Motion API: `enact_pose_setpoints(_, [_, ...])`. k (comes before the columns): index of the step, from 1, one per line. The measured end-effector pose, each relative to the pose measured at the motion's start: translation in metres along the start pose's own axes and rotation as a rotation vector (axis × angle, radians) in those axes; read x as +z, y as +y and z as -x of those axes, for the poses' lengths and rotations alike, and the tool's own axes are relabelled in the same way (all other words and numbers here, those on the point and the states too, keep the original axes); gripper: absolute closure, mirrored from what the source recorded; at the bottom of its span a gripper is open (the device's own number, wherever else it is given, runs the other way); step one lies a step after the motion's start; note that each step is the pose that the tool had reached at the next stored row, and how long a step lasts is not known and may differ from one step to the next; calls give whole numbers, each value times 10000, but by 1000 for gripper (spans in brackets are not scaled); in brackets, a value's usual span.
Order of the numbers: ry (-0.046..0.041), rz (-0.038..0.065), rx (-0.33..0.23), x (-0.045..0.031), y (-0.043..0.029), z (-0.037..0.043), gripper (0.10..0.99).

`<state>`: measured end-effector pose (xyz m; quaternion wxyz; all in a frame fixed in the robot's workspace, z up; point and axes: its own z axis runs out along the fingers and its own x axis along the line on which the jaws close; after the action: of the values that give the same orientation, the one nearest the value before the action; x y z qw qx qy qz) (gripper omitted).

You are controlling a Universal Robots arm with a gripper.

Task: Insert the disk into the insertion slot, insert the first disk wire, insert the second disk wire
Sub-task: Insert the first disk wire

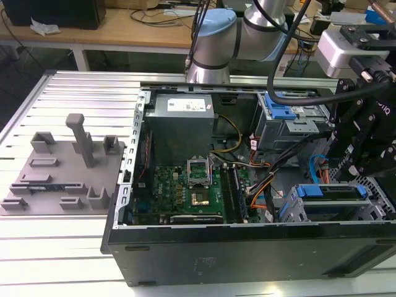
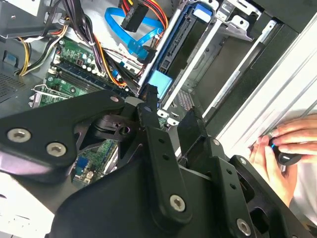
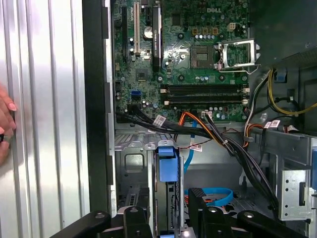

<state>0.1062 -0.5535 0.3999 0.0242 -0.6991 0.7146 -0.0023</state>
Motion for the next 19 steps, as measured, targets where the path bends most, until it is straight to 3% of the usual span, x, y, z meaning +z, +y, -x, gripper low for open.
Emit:
enact_pose_setpoints(6, [16,-31,0,4,6,52,643])
enact_pose_setpoints(8, [134,-60,-6,15,14,114,643])
enact_pose_setpoints(9, [285,-63,-13,17,15,137,643])
enact_pose_setpoints(11, [803,-62,-36,18,15,195,643])
enact_pose_setpoints(12, [970,-56,-42,19,16,206,643])
enact_pose_setpoints(13, [1255,-35,-53,19,17,223,643])
enact_pose_setpoints(14, [1603,-6,-67,20,17,245,643])
enact_pose_setpoints(16, [2587,3,-104,25,20,372,643])
enact_pose_setpoints(17, [2799,-2,-111,27,21,401,643])
enact_pose_setpoints(19, [3116,-24,-86,32,21,413,643])
